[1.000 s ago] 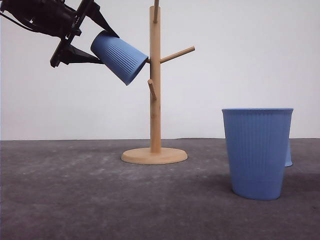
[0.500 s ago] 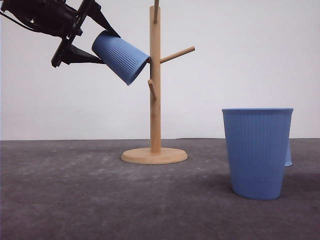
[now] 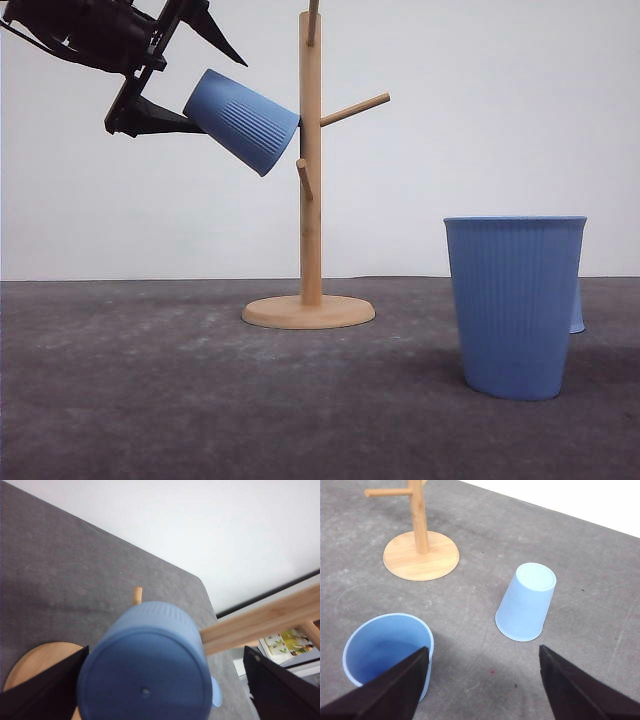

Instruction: Place three cups

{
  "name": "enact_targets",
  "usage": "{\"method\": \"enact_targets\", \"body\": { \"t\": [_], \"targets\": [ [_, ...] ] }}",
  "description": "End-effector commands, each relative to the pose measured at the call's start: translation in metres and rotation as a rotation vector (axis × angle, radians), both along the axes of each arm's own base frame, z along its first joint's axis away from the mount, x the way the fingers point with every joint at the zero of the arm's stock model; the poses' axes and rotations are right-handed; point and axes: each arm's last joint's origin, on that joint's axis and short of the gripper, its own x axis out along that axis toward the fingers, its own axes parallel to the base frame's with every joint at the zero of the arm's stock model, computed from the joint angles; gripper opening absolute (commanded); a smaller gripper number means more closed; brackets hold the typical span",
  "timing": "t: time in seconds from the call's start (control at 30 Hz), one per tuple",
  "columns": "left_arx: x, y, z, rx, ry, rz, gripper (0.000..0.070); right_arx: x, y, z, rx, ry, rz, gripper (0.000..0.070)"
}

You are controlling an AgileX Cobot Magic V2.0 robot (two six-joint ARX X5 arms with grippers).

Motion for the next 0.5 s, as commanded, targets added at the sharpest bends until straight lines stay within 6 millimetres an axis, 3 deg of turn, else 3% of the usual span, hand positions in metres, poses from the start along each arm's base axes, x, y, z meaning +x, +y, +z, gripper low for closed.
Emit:
{"method": "enact_targets", "body": {
  "t": [0.0, 0.17, 0.47],
  "targets": [
    [0.005, 0.001, 0.000, -0.003, -0.017, -0.030, 0.0613, 0.000, 0.001, 0.006, 0.016, -0.019, -0.001, 0.0444],
    [0.002, 0.018, 0.005, -0.027, -0.014, -0.065, 0.0680, 0.000, 0.001, 0.006, 0.016, -0.019, -0.001, 0.0444],
    [-0.027, 0.071, 0.018, 0.144, -0.002, -0.004, 0.0678, 0.000, 0.000, 0.006, 0.016, -0.019, -0.001, 0.0444]
  ]
}}
